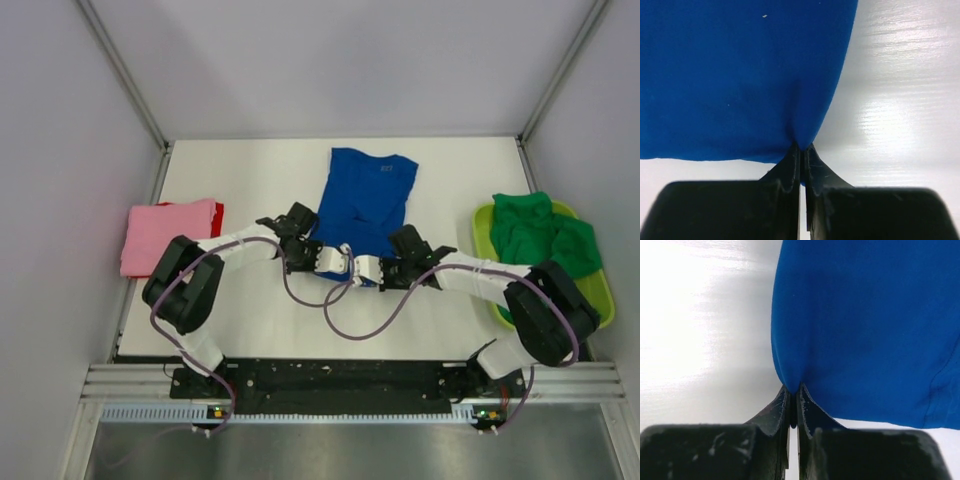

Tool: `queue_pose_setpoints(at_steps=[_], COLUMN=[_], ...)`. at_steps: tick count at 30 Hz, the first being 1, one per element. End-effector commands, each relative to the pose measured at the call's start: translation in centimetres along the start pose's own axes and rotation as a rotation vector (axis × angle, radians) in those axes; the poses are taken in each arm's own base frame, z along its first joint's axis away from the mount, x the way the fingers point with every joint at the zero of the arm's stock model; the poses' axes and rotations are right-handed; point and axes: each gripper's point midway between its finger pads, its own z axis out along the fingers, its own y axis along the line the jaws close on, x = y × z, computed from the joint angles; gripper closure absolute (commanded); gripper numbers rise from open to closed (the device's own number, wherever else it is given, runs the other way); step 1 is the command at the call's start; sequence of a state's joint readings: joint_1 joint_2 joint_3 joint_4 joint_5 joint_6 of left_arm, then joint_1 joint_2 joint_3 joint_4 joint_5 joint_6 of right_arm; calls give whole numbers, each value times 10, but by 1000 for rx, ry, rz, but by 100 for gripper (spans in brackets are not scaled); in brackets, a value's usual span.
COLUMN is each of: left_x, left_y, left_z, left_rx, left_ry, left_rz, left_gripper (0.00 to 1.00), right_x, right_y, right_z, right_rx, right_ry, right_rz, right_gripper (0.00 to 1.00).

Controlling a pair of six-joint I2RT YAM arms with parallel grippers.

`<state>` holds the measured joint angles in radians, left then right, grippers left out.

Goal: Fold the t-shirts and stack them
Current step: Grab one side of the 2/3 rectangular tshirt with both arms, then fold the long partially folded tshirt into a neat square

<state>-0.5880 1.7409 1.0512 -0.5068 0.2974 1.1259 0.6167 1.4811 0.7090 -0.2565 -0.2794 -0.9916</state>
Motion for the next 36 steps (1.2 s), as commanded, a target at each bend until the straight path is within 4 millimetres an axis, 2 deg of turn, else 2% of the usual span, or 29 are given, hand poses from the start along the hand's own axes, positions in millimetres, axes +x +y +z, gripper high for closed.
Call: queue_pose_setpoints(at_steps=[1, 3, 6, 8, 10, 13, 15, 17, 21, 23, 26, 30, 32, 36], left_x=[6, 5, 3, 0, -6, -13, -17, -26, -51, -63, -69, -76, -79, -86], left_y=[-5, -9, -31, -55, -90, -133, -150, -156, -128, -97, -51, 10, 35, 80], left_z=[-10, -24, -44, -59, -78, -106, -124, -143, -163, -167, -168, -169, -166, -162], left_rx=[1, 1, 45, 101, 206, 311, 348, 377, 273, 161, 13, -136, -169, -249], left_ry=[83, 95, 102, 105, 98, 110, 123, 109, 55, 39, 41, 23, 21, 9], left_rz=[-42, -71, -103, -121, -128, -96, -87, -109, -142, -170, -230, -304, -336, -374], left_gripper=[100, 100, 100, 100, 100, 100, 100, 100, 100, 100, 100, 100, 100, 100], right_x=[-5, -11, -24, -32, -46, -63, -74, -83, -90, -87, -75, -67, -63, -49], right_y=[10, 19, 43, 65, 85, 113, 126, 132, 128, 113, 81, 38, 20, -2], right_z=[-11, -21, -41, -58, -81, -114, -133, -147, -158, -156, -154, -156, -158, -159], right_rx=[-18, -34, -77, -131, -185, -257, -291, -310, -283, -233, -147, -17, 31, 99], right_ry=[40, 39, 34, 31, -17, -91, -139, -172, -198, -162, -108, -125, -138, -113], right_rz=[28, 16, -33, -68, -101, -140, -156, -149, -123, -35, 143, 276, 343, 454], right_gripper=[100, 100, 100, 100, 100, 100, 100, 100, 100, 100, 100, 100, 100, 100])
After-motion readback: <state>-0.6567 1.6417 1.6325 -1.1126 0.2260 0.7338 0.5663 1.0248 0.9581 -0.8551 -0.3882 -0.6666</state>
